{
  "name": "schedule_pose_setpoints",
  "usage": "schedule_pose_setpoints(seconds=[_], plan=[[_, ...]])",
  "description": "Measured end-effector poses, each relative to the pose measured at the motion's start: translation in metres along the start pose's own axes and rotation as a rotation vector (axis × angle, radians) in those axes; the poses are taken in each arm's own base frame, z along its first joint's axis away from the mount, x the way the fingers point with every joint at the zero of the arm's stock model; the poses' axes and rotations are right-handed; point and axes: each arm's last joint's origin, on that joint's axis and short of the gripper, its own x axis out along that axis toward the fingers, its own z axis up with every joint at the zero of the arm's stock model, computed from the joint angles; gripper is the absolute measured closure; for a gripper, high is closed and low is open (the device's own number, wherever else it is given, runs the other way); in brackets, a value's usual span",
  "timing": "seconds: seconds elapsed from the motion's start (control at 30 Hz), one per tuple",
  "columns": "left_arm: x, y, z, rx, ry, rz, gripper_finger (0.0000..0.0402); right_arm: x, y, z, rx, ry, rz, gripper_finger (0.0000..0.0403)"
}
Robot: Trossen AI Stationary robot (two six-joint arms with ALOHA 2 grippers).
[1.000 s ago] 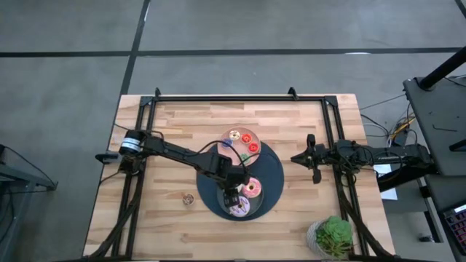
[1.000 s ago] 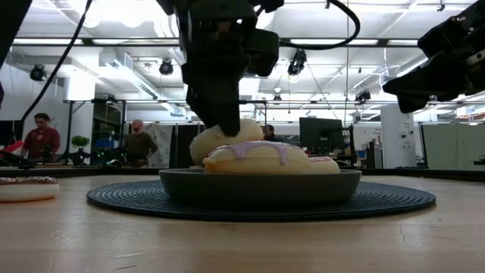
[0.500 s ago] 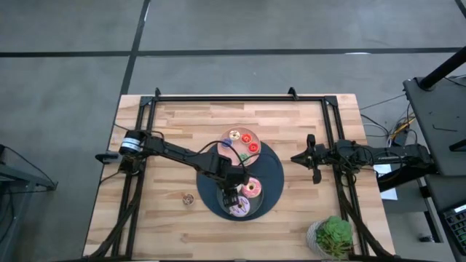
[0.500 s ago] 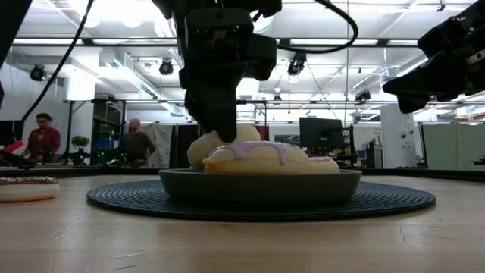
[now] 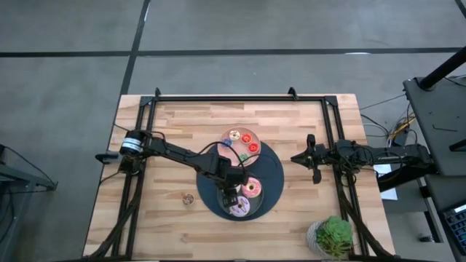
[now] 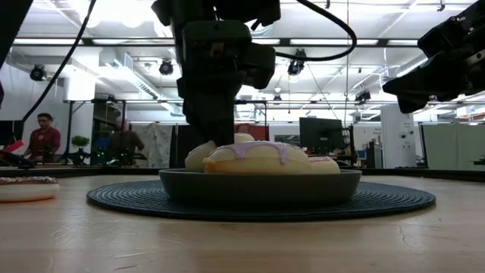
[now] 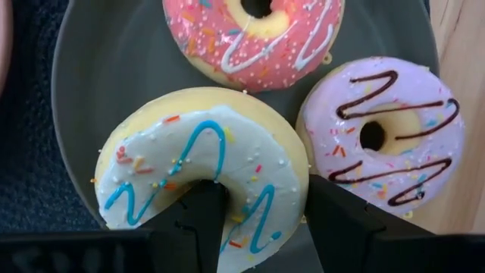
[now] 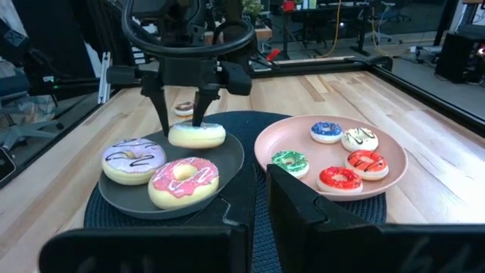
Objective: Pick & Place donuts
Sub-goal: Put the large white donut on the gray plate
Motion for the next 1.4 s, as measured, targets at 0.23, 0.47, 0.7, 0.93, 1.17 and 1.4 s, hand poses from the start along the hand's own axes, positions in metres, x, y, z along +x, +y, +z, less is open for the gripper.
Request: schedule_pose_setpoints(seconds=[0.23, 0.47, 0.7, 0.93, 1.17, 1.4], plan=[[0.0000, -0.0011, 0.0022, 0.002, -0.023, -0.011, 0.0255, 0.0000, 0.0000, 0.0002, 0.000, -0.001, 0.000, 0.0374], [0.0000, -0.0008, 0.0024, 0.000, -0.023, -0.011, 0.0255, 0.0000, 0.0000, 0.0000, 0.000, 0.000, 0.000, 0.0374], [0.0001, -0.0009, 0.0023, -0.008, -0.022, -0.011, 0.0255, 0.0000, 0.0000, 0.0000, 0.000, 0.000, 0.000, 0.0374], [0.0002, -0.0006, 0.0015, -0.023, -0.015, -0.008, 0.0239, 0.0000, 0.0000, 0.0001, 0.000, 0.000, 0.000, 0.0374], [0.0003, -0.0002, 0.0011, -0.023, -0.011, -0.006, 0.0207, 0.0000, 0.0000, 0.0001, 0.000, 0.000, 0.000, 0.0374], [0.0003, -0.0003, 0.0009, -0.020, -0.009, -0.006, 0.0204, 0.0000, 0.0000, 0.0000, 0.000, 0.000, 0.000, 0.0374]])
